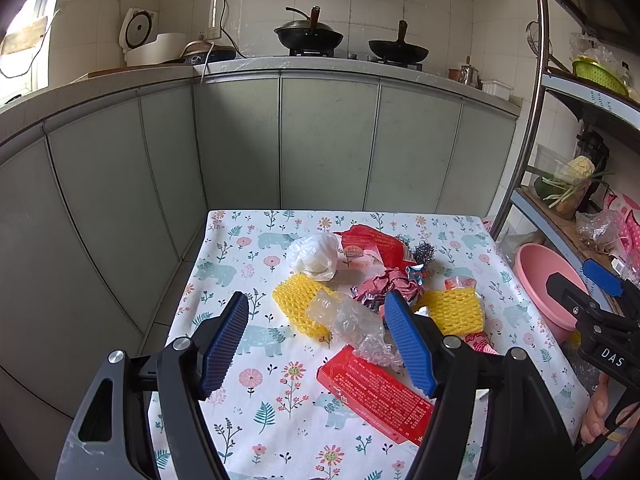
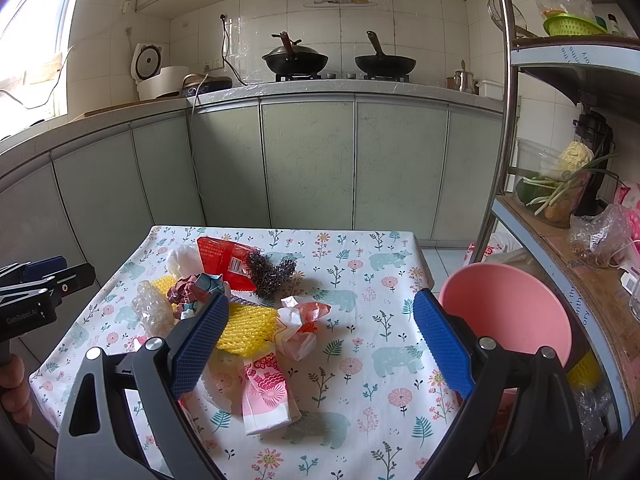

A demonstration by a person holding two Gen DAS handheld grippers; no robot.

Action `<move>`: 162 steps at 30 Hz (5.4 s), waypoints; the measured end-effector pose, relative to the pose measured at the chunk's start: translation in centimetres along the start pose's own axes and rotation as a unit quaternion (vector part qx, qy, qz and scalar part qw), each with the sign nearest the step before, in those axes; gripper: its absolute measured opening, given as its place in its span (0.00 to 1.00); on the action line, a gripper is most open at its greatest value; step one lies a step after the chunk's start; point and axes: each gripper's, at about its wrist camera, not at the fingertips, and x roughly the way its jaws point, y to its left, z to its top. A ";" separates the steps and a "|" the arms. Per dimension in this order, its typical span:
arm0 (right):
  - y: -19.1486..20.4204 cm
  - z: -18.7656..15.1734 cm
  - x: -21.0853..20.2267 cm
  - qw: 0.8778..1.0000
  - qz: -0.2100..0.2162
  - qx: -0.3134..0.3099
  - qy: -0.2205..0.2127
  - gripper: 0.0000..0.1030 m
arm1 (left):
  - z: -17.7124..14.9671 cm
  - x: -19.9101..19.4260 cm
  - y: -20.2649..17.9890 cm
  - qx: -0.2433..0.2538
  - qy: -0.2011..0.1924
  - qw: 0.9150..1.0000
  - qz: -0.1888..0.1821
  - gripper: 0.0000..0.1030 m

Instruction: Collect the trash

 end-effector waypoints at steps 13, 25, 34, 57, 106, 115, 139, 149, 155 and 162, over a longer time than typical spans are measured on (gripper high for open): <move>-0.1 0.0 0.0 1.000 0.001 0.002 0.000 0.91 | 0.0 0.0 0.0 0.000 0.000 1.000 -0.001 0.68; -0.5 -0.7 0.7 1.000 0.004 0.007 0.008 0.91 | -0.2 0.2 -0.2 0.003 0.000 1.000 -0.008 0.68; -0.6 -1.6 1.1 1.000 0.018 0.000 0.025 0.91 | -1.3 1.1 1.4 0.001 0.022 0.999 -0.030 0.68; -1.1 -4.0 4.2 0.976 0.176 0.032 0.121 0.45 | -1.6 8.6 -1.8 -0.047 0.147 0.983 -0.102 0.47; -8.6 -0.9 2.0 0.984 0.124 0.108 0.071 0.30 | 2.5 2.4 -6.5 0.020 0.023 0.975 -0.221 0.07; -17.7 -2.1 1.9 0.982 0.011 0.182 0.048 0.30 | 4.2 5.0 -17.5 0.099 0.030 0.950 -0.293 0.07; -25.4 -6.2 7.3 0.962 -0.037 0.255 0.088 0.32 | 0.4 15.1 -33.0 0.170 0.142 0.929 -0.295 0.09; -25.2 -5.5 6.3 0.965 -0.040 0.243 0.088 0.43 | 1.3 14.2 -31.8 0.133 0.137 0.937 -0.292 0.38; -21.5 -4.2 3.8 0.975 -0.037 0.206 0.070 0.49 | 1.7 10.2 -29.2 0.130 0.102 0.943 -0.289 0.38; -17.1 -3.7 1.6 0.981 0.001 0.185 0.058 0.49 | 1.4 6.1 -24.7 0.131 0.075 0.950 -0.273 0.39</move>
